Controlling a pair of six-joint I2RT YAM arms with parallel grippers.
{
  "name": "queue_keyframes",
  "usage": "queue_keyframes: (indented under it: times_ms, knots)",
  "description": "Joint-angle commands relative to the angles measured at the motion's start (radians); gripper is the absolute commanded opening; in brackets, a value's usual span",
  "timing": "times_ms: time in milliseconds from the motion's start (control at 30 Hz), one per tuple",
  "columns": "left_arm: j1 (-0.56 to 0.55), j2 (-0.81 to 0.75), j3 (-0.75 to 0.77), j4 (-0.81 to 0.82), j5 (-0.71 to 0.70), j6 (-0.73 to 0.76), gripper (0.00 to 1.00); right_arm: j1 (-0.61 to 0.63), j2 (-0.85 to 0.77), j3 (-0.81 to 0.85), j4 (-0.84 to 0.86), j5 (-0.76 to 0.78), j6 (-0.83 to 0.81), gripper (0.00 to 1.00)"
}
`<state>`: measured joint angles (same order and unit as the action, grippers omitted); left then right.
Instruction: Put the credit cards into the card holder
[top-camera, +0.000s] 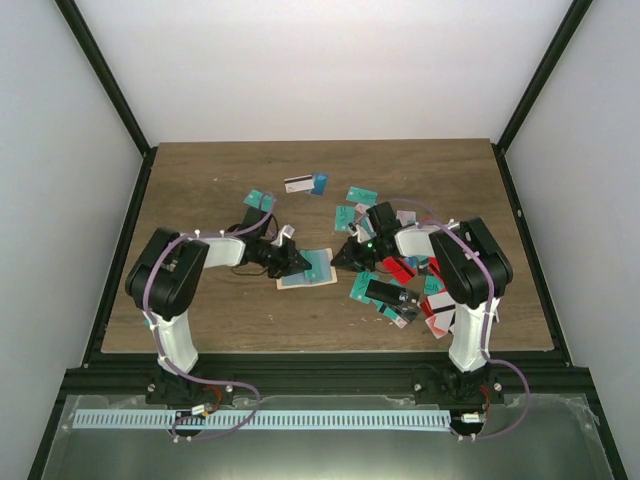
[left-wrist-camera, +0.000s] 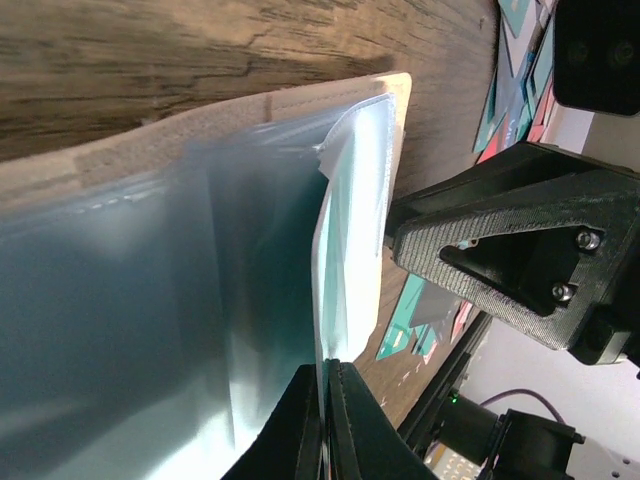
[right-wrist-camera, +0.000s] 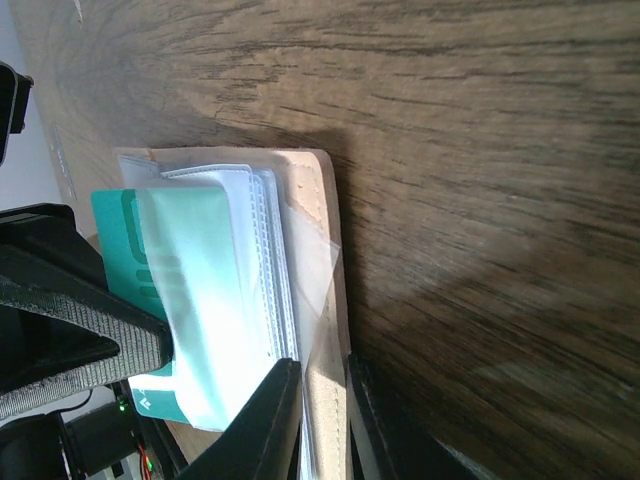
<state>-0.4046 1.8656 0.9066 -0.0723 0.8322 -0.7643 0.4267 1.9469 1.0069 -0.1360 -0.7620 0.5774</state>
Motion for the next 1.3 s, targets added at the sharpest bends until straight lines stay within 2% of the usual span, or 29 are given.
queue_keyframes:
  times_ms: [0,133,300,567,733,900,1067,1267]
  knots:
    - [-0.028,0.031,-0.008,0.035,-0.027,-0.032,0.04,0.009,0.021,-0.045,-0.080,0.040,-0.008,0.16]
    - [-0.039,0.038,-0.005,0.055,-0.040,-0.049,0.04,0.008,0.021,-0.045,-0.079,0.038,-0.009,0.16]
    - [-0.051,0.029,-0.002,0.045,-0.051,-0.048,0.18,0.008,0.024,-0.034,-0.096,0.044,-0.019,0.16]
    - [-0.057,-0.023,0.027,-0.095,-0.108,0.003,0.36,0.007,0.019,-0.018,-0.106,0.064,-0.029,0.16]
    - [-0.061,-0.026,0.100,-0.284,-0.189,0.059,0.46,0.008,0.001,-0.022,-0.107,0.071,-0.024,0.16]
    - [-0.063,-0.037,0.142,-0.381,-0.213,0.096,0.55,0.007,-0.006,-0.008,-0.113,0.076,-0.022,0.16]
    - [-0.063,-0.045,0.204,-0.511,-0.289,0.165,0.60,0.007,-0.004,0.013,-0.122,0.081,-0.014,0.16]
    - [-0.063,-0.020,0.223,-0.524,-0.313,0.202,0.57,0.009,-0.001,0.012,-0.110,0.070,0.000,0.16]
